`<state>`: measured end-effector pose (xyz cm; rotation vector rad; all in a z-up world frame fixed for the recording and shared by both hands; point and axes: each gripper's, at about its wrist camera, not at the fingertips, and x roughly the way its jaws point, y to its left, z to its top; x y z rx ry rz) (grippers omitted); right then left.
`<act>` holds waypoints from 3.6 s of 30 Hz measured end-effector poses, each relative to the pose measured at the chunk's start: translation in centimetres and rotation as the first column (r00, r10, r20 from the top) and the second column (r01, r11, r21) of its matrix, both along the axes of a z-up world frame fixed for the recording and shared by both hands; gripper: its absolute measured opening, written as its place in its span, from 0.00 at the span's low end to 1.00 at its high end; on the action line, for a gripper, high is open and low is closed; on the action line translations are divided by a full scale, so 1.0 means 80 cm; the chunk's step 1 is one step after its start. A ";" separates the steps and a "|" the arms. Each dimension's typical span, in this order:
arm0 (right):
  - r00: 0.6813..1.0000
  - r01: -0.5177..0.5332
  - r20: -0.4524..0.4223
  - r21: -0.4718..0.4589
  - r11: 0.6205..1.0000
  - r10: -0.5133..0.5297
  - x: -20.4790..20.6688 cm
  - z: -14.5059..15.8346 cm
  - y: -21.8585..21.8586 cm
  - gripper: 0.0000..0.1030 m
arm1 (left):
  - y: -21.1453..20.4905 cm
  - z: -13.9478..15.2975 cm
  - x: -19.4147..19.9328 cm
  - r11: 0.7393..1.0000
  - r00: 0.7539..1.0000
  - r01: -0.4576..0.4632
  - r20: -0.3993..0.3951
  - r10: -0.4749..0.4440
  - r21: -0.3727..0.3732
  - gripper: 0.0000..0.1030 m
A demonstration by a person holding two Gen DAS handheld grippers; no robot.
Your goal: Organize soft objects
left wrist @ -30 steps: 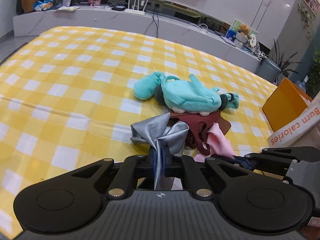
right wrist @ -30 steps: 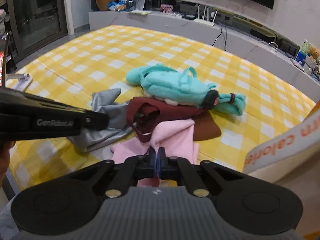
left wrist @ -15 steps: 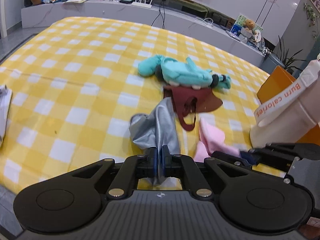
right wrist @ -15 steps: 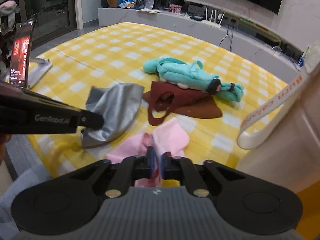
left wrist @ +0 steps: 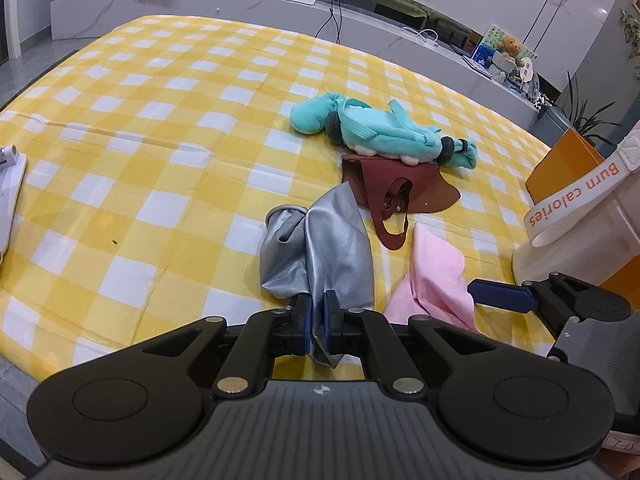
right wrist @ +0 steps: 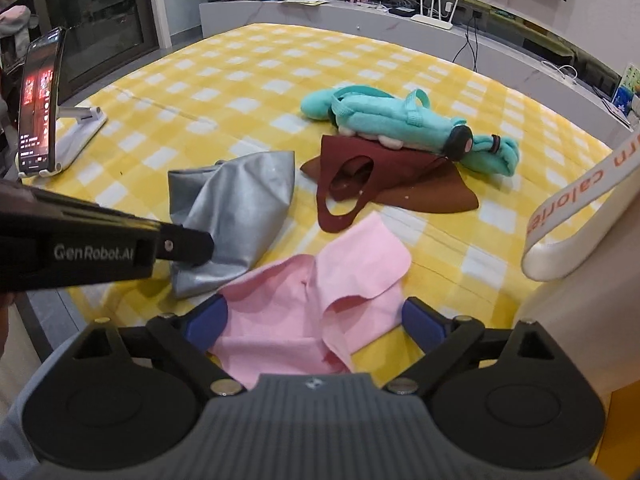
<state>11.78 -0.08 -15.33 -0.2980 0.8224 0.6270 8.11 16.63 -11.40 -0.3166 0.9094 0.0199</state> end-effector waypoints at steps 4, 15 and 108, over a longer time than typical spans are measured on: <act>1.000 -0.004 0.026 0.009 1.000 0.004 -0.007 0.003 0.000 0.69 | 0.000 0.000 0.001 1.000 1.000 0.003 0.006 -0.003 -0.004 0.08; 0.993 0.008 0.121 -0.044 0.999 -0.003 -0.012 0.007 0.000 0.06 | -0.028 0.000 0.010 0.995 0.998 0.039 0.036 -0.043 0.095 0.44; 0.904 0.318 0.275 0.082 0.945 -0.328 0.048 0.163 -0.440 0.00 | -0.445 0.136 0.077 0.709 0.752 0.504 0.154 -0.641 0.493 0.01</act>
